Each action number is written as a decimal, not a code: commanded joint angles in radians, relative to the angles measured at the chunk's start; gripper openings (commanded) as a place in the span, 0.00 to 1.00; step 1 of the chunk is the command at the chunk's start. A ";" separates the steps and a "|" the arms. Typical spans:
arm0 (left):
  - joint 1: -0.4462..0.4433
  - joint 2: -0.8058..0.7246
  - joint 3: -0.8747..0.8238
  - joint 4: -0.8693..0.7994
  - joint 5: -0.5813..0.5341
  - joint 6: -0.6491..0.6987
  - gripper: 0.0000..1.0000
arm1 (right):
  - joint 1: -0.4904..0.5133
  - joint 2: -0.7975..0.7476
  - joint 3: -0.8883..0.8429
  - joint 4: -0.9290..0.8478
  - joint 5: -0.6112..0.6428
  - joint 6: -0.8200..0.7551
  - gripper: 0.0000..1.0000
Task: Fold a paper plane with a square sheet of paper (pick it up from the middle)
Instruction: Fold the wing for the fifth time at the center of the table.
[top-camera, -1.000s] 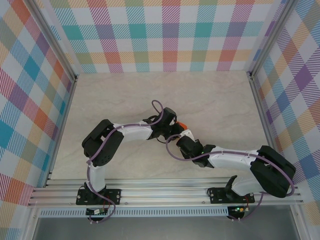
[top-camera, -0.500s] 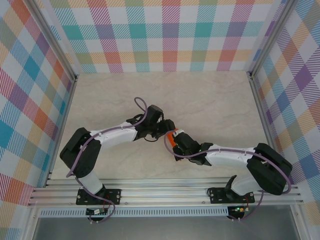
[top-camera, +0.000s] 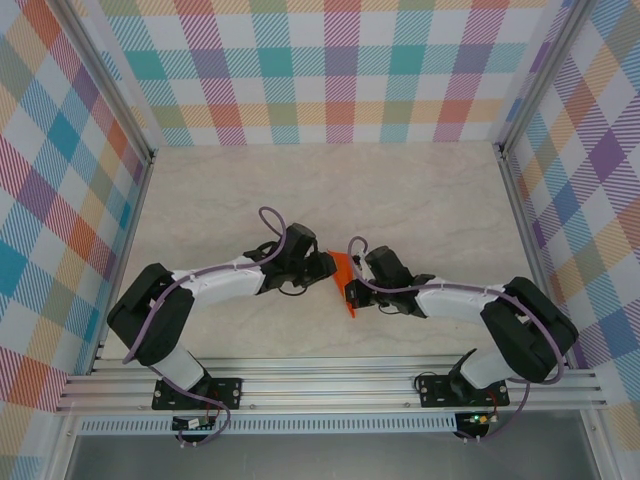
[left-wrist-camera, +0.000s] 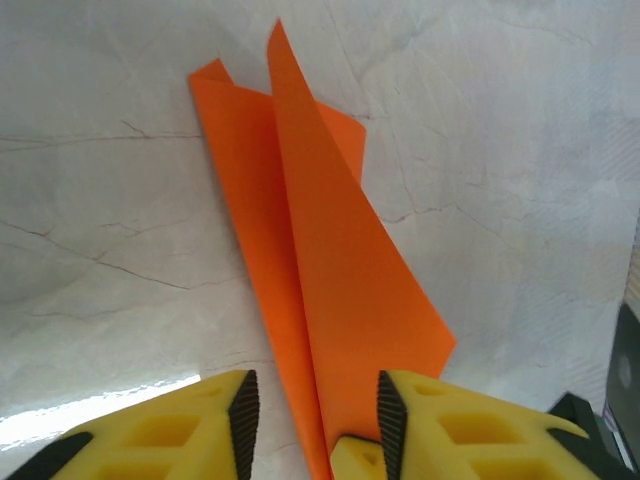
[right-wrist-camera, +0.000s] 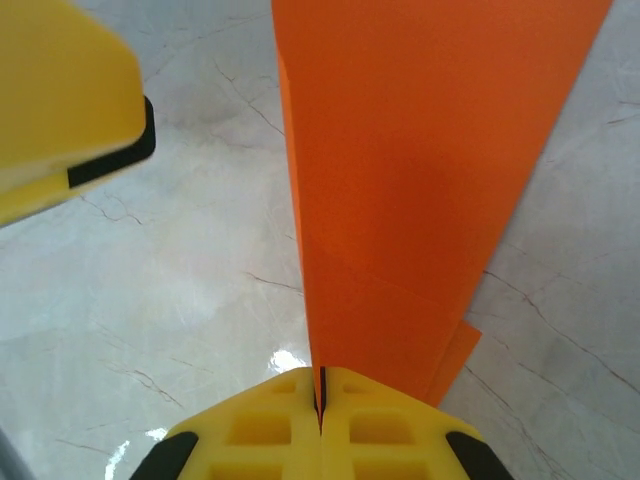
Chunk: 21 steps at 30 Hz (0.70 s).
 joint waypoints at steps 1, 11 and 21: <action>0.008 -0.020 -0.015 0.108 0.059 -0.005 0.34 | -0.036 0.036 -0.024 0.083 -0.150 0.041 0.01; 0.004 0.052 -0.004 0.164 0.111 -0.033 0.27 | -0.084 0.132 -0.039 0.171 -0.236 0.111 0.01; 0.000 0.122 0.010 0.237 0.166 -0.027 0.28 | -0.112 0.134 -0.083 0.228 -0.258 0.166 0.02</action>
